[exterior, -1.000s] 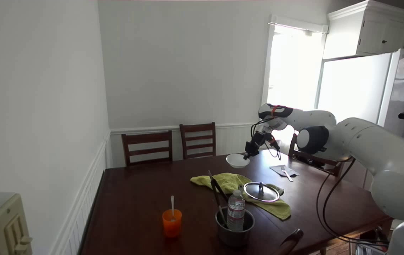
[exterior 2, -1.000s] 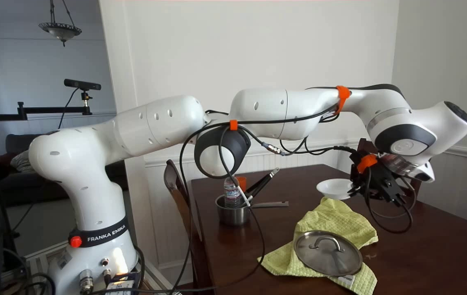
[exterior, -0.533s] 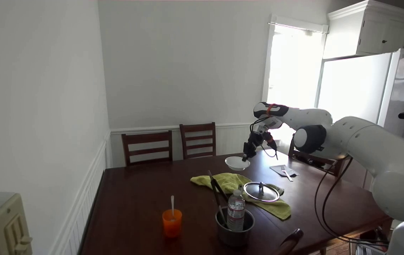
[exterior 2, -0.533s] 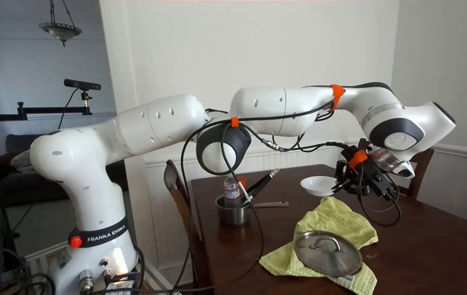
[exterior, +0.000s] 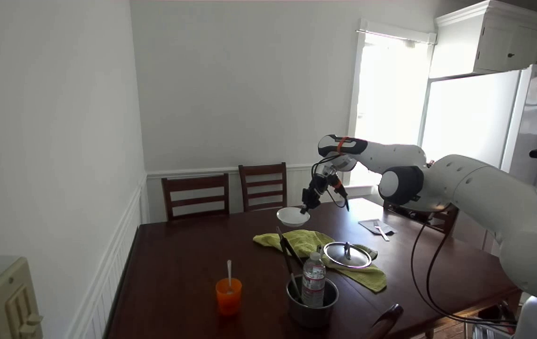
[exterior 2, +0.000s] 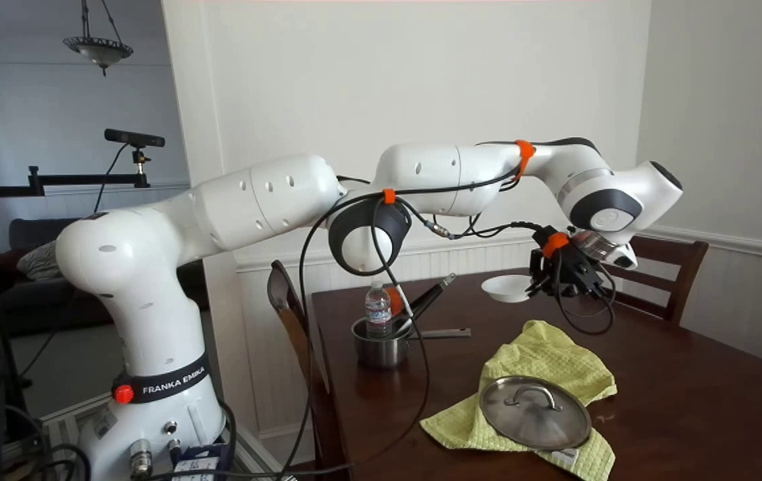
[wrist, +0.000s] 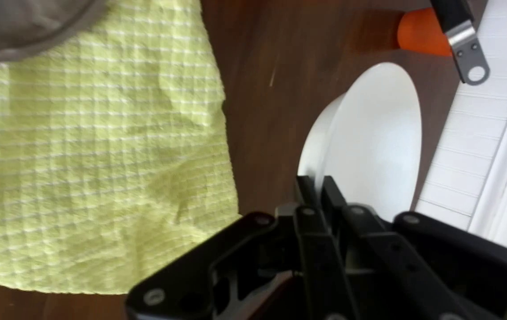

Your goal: Move the white bowl to the left

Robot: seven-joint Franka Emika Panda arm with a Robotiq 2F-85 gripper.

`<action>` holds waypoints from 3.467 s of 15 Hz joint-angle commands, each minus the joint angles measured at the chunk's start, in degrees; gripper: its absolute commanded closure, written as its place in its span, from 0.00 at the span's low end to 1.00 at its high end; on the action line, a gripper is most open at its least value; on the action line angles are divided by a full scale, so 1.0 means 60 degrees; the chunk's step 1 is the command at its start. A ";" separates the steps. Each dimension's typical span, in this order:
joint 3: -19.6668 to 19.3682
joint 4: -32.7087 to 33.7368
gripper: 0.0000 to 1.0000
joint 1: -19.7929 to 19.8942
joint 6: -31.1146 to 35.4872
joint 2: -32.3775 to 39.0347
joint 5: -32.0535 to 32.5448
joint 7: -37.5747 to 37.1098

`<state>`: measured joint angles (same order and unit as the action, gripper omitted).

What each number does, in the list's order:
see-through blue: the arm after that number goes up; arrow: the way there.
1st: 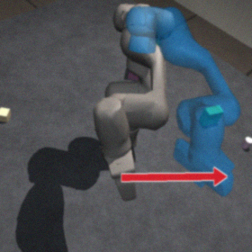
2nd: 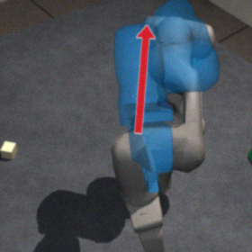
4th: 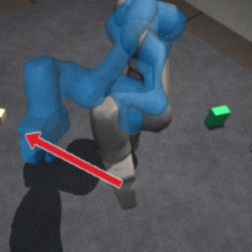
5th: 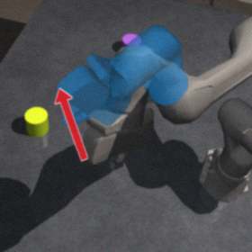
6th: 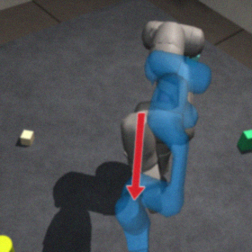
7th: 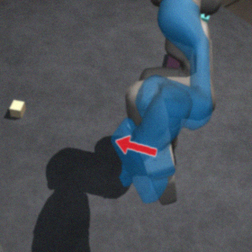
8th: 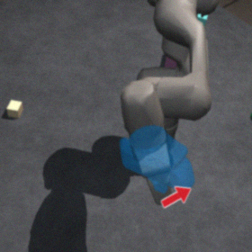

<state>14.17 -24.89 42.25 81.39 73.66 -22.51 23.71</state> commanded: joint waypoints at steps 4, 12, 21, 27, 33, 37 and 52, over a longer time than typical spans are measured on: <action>-0.0416 0.0023 0.98 -0.2109 -0.1192 -0.1136 0.0696 -0.0350; -0.0515 -0.0154 0.98 -0.4427 -0.2706 -0.1137 0.1315 0.1000; -0.0478 -0.0119 0.93 -0.5108 -0.2868 -0.0823 0.1344 0.1516; -0.0456 -0.0125 0.98 -0.6270 -0.2172 -0.0678 0.1661 0.1709; -0.0841 0.0427 0.98 -0.8043 -0.3543 0.0098 0.2779 0.1948; -0.1174 0.0234 0.98 -0.8256 -0.3148 0.0170 0.3461 0.2028; -0.1244 0.0168 0.98 -0.8085 -0.2675 0.0173 0.3841 0.6405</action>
<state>6.52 -26.21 -6.28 65.83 73.48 1.25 62.55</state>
